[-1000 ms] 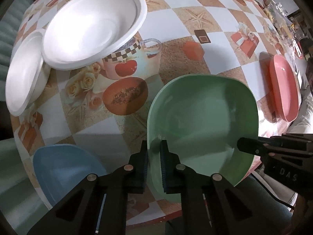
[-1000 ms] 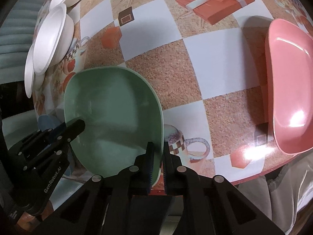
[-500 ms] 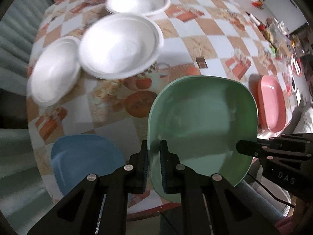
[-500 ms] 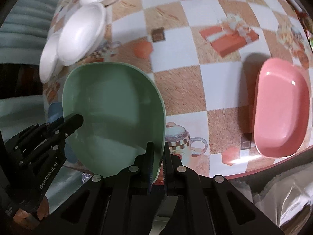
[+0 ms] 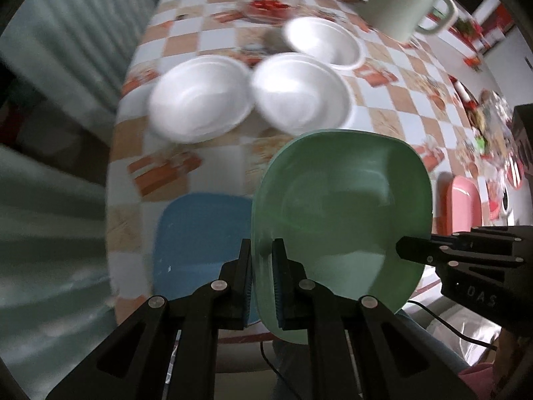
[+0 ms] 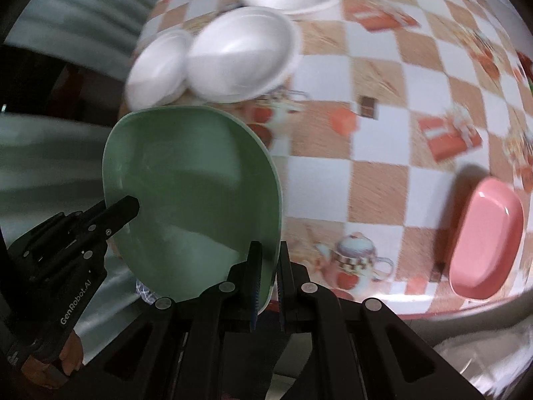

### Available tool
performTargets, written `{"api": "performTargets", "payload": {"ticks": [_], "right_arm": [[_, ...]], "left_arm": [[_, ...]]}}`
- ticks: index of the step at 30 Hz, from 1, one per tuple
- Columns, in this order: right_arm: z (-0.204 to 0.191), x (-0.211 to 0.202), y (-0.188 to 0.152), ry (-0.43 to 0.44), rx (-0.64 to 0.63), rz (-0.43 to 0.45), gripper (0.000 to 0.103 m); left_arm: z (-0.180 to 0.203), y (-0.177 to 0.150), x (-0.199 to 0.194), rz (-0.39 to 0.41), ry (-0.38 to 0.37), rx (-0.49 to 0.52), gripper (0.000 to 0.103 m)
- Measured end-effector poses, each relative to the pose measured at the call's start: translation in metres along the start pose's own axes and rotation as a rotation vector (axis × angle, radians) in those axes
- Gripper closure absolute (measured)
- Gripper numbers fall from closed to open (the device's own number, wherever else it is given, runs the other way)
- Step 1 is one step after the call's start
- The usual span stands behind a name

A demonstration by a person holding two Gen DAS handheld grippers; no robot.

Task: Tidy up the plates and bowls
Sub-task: 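Lift the green plate with both grippers and carry it over the blue plate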

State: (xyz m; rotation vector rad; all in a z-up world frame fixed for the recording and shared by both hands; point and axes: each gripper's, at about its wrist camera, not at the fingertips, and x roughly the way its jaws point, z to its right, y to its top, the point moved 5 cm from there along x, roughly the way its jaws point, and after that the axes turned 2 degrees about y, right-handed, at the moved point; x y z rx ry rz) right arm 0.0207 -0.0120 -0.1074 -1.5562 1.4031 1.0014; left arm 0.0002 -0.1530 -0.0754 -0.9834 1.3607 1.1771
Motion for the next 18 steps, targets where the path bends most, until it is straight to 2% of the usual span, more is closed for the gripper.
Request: {"api": "performTargets", "payload": {"ticks": [9,13,18], "right_arm": [[-0.070,0.021,0.009,-0.004,-0.166,-0.040,0.093],[-0.091,0.031,0.009,-0.005,-0.217,-0.058,0.093],[-0.108,0.048,0.008,-0.008,-0.260,-0.089,0.093]], "left_arm": [[-0.055,-0.017,-0.003,0.023,0.054,-0.124,0.091],[-0.075,-0.023,-0.003,0.033,0.074,-0.157,0.091],[-0.096,-0.032,0.009,0.006,0.084,-0.181,0.091]]}}
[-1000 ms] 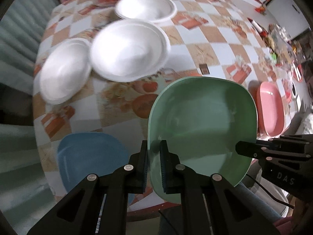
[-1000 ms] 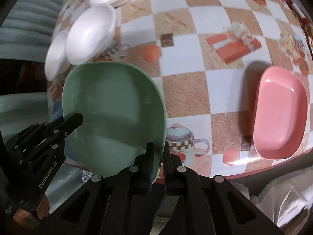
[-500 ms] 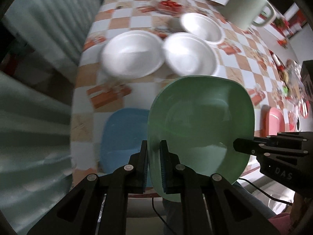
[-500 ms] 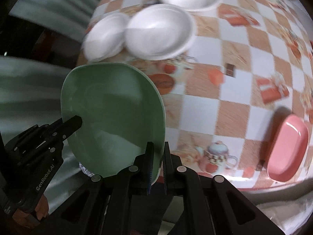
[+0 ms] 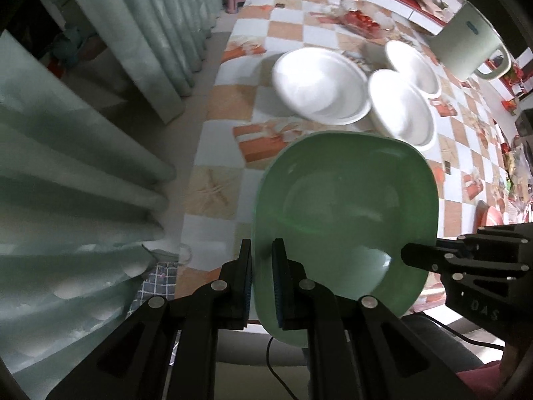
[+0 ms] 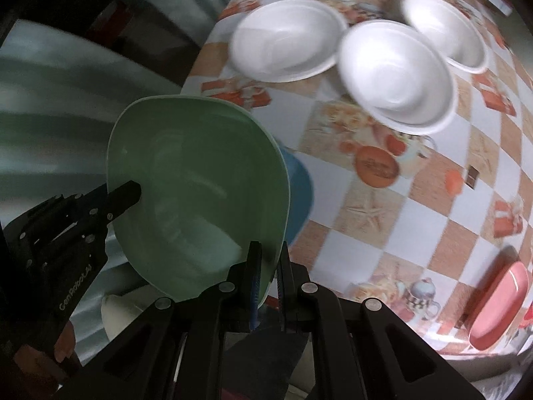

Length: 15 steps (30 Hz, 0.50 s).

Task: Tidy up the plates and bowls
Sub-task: 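Lift the green plate with both grippers and carry it over the blue plate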

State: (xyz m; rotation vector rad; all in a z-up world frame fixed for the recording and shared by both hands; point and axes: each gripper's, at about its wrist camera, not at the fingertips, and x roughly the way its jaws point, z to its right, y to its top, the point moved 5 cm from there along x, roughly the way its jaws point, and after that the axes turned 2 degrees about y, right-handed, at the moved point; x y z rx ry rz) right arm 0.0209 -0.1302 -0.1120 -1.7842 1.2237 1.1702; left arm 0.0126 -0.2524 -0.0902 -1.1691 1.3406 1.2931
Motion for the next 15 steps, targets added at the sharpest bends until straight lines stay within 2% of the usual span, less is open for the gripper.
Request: {"api": "performTargets", "payload": {"ticks": [15], "right_arm": [[0.003,0.040,-0.005,-0.031,0.052,-0.064,0.093]], "left_arm": [[0.006,0.000,0.040,-0.052,-0.001,0.066,0.091]]}}
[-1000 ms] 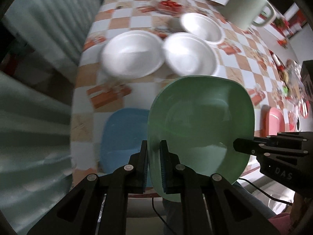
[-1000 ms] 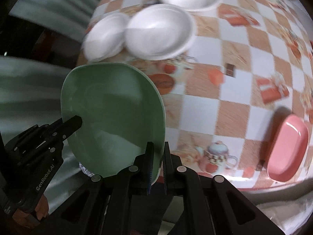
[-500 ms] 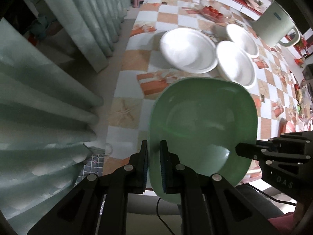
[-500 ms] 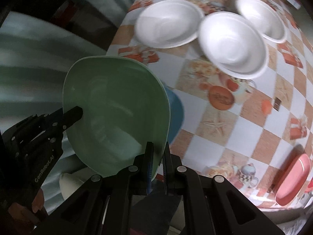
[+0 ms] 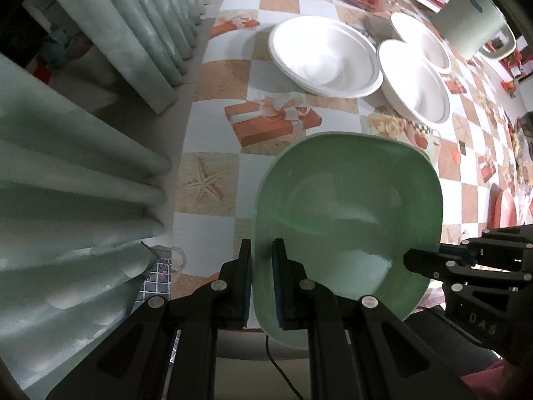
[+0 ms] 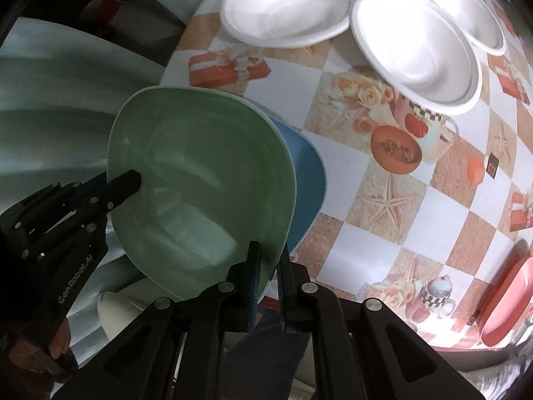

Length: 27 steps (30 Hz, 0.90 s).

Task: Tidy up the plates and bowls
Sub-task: 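Lift the green plate with both grippers and carry it over the blue plate, then lower the green plate onto the blue plate and open both grippers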

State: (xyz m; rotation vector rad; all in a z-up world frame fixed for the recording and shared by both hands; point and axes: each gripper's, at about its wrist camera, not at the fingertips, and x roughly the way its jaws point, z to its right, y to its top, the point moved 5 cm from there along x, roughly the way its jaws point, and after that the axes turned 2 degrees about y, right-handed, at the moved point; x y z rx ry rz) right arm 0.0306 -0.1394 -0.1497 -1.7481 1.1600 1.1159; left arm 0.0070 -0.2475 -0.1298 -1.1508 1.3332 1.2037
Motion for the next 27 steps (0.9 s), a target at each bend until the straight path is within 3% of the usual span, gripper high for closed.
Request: {"api": "performTargets", "payload": {"ticks": [27], "right_arm": [[0.022,0.030,-0.003,-0.014,0.085,-0.032,0.092]], "left_arm": [[0.025,0.007,0.036,-0.052,0.020,0.097,0.088]]}}
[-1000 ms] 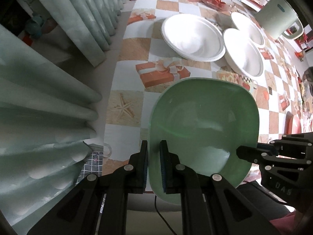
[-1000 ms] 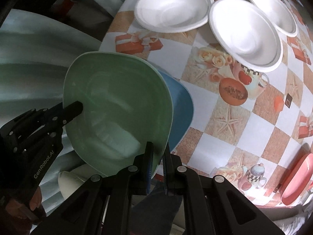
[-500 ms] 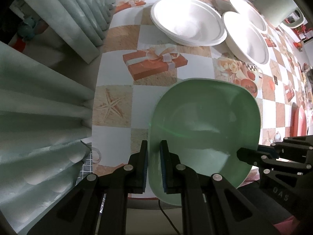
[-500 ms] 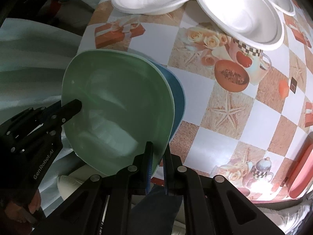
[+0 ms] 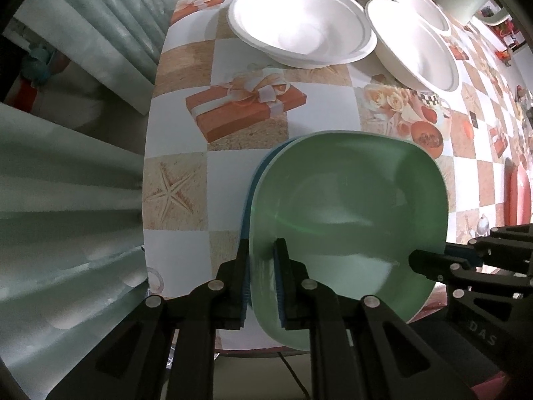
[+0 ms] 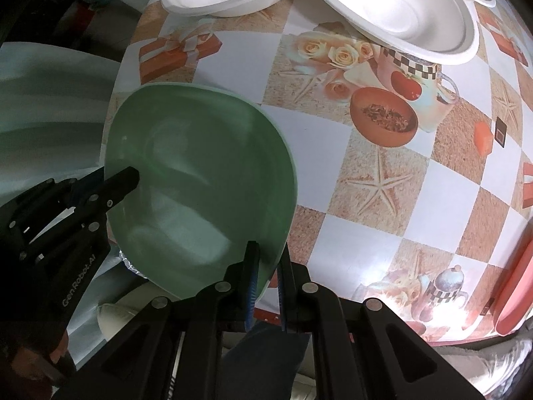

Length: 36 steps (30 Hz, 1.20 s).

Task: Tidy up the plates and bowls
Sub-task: 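Lower the green plate onto the blue plate and open both grippers, then move both grippers to the pink square plate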

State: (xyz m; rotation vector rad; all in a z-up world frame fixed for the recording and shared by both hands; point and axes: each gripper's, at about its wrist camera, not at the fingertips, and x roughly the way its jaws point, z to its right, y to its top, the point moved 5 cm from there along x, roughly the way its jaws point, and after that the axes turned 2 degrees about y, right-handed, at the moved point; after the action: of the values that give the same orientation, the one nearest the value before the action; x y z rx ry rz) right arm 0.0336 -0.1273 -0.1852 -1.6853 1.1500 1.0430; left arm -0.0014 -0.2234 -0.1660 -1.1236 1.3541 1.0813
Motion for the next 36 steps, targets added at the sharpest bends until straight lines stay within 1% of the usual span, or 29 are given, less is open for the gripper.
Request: {"api": "performTargets", "payload": {"ticks": [2,4,6,9,10,11,12,13,14,15,16,17,18,19,21,24,26,29,32,35,36], "right_arm": [[0.000,-0.001,0.000,-0.001,-0.006,0.003,0.092],[-0.003,-0.004,-0.001,-0.004,-0.012,0.007,0.092],[-0.003,-0.007,-0.002,-0.008,-0.017,0.011,0.092],[-0.003,-0.010,-0.001,-0.016,-0.023,0.014,0.092],[-0.003,-0.012,-0.001,-0.019,-0.025,0.015,0.090],[-0.003,-0.013,-0.001,-0.022,-0.027,0.015,0.086],[-0.001,-0.016,-0.001,-0.028,-0.028,0.018,0.061],[0.001,-0.019,-0.001,-0.040,-0.027,0.025,0.034],[0.004,-0.023,-0.001,-0.063,-0.026,0.038,0.027],[0.007,-0.026,-0.001,-0.050,-0.023,0.047,0.019],[0.009,-0.029,-0.001,-0.036,-0.015,0.052,0.014],[0.012,-0.032,-0.001,-0.034,-0.012,0.053,0.012],[0.015,-0.036,-0.001,-0.043,-0.013,0.059,0.004],[0.017,-0.040,-0.001,-0.045,-0.017,0.069,0.001],[0.023,-0.050,-0.002,-0.051,-0.032,0.092,0.001],[0.036,-0.066,-0.005,-0.086,-0.049,0.119,0.001],[0.045,-0.079,-0.011,-0.107,-0.051,0.140,0.001],[0.071,-0.100,-0.017,-0.133,-0.027,0.191,0.001],[0.100,-0.124,-0.033,-0.165,0.041,0.241,0.001],[0.131,-0.139,-0.051,-0.180,0.149,0.274,0.001],[0.147,-0.147,-0.061,-0.184,0.196,0.285,0.001]], "left_arm": [[0.001,0.000,-0.001,0.006,0.004,0.004,0.086],[0.003,-0.002,-0.003,0.014,0.004,0.008,0.073],[0.006,-0.004,-0.009,0.034,0.023,0.010,0.040],[0.006,-0.003,-0.015,0.062,0.052,0.015,0.022],[0.007,-0.002,-0.016,0.062,0.063,0.017,0.022],[0.007,-0.002,-0.016,0.059,0.072,0.018,0.022],[0.007,-0.002,-0.016,0.057,0.069,0.017,0.022],[0.005,-0.002,-0.017,0.059,0.083,0.008,0.020],[0.002,-0.002,-0.017,0.060,0.079,-0.003,0.018],[0.000,-0.002,-0.017,0.057,0.066,-0.017,0.013],[-0.003,-0.002,-0.015,0.053,0.053,-0.035,0.011],[-0.005,-0.001,-0.015,0.041,0.041,-0.050,0.005],[-0.006,0.000,-0.015,0.034,0.032,-0.059,0.000],[-0.007,0.000,-0.017,0.030,0.010,-0.074,0.000],[-0.006,-0.001,-0.020,0.025,-0.009,-0.080,0.000],[0.001,-0.002,-0.031,0.032,-0.037,-0.081,0.000],[0.011,-0.003,-0.042,0.036,-0.072,-0.074,0.000],[0.031,0.001,-0.059,0.052,-0.093,-0.037,0.000],[0.058,0.005,-0.075,0.069,-0.116,0.034,0.000],[0.081,0.012,-0.087,0.083,-0.143,0.093,0.000],[0.087,0.015,-0.089,0.085,-0.149,0.112,0.000]]}}
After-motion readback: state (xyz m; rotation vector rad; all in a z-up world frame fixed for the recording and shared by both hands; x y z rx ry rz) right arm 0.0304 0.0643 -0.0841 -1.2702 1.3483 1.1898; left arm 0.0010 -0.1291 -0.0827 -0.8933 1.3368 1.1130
